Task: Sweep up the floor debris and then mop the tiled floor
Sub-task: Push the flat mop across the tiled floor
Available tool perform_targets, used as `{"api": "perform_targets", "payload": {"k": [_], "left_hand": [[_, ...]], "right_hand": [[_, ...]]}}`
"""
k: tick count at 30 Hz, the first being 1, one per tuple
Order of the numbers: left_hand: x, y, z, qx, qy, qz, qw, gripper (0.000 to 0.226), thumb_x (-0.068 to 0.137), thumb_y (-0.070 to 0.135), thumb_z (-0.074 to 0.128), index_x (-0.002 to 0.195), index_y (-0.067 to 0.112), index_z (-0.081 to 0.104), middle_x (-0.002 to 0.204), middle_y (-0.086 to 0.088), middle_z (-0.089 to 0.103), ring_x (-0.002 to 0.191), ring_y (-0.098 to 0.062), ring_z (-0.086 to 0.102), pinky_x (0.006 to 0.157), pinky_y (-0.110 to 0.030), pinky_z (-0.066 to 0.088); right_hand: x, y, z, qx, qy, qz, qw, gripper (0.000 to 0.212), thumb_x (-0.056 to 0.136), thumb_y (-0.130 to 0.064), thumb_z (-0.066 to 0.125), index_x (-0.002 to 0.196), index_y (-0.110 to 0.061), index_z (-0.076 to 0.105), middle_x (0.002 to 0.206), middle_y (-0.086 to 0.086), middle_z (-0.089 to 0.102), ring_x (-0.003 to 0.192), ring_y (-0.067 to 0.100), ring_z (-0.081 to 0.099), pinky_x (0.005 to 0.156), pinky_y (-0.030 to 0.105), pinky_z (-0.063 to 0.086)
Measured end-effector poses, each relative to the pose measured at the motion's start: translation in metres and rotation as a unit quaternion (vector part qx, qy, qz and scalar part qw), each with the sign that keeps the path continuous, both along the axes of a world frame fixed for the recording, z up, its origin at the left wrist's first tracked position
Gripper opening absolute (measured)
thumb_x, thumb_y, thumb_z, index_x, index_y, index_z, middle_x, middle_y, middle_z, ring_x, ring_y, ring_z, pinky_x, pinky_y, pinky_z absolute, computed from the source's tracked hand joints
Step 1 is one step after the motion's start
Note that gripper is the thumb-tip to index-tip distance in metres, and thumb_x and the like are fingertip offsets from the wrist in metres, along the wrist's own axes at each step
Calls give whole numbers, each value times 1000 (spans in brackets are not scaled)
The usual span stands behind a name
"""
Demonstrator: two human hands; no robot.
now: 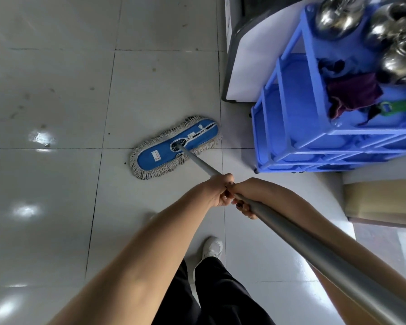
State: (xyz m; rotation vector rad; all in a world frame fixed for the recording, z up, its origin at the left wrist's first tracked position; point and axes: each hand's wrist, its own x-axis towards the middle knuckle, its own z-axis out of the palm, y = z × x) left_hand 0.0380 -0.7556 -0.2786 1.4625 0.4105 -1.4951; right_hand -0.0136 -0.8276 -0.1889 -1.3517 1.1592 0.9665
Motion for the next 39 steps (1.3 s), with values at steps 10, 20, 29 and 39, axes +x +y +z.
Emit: {"api": "perform_targets", "payload": {"k": [10, 20, 29, 39], "left_hand": [[33, -3, -17, 8, 8, -11, 1000, 33, 96, 14, 33, 64, 11, 36, 33, -3, 42, 27, -9, 34, 30, -14, 24], [150, 24, -26, -10, -11, -44, 999, 31, 98, 17, 32, 67, 12, 35, 33, -4, 43, 28, -9, 32, 29, -15, 22], [302, 59, -30, -48, -23, -72, 996, 31, 95, 15, 31, 65, 11, 38, 33, -3, 43, 28, -8, 32, 28, -17, 22], [425, 58, -31, -51, -11, -82, 995, 32, 97, 18, 30, 66, 11, 37, 32, -3, 43, 26, -8, 33, 29, -14, 22]], "right_hand": [[38, -5, 2, -5, 77, 85, 993, 51, 98, -46, 34, 67, -8, 42, 56, 4, 37, 20, 8, 31, 33, 12, 27], [148, 23, -9, 10, 74, 36, 997, 47, 97, -42, 39, 67, -6, 44, 56, 4, 37, 19, 9, 31, 31, 8, 27], [295, 63, 1, 12, 64, -37, 997, 46, 98, -40, 40, 64, -9, 41, 57, 2, 34, 20, 6, 29, 30, 7, 24], [417, 71, 11, 0, 51, -53, 997, 48, 99, -43, 37, 64, -10, 38, 58, 2, 32, 18, 6, 27, 29, 7, 22]]}}
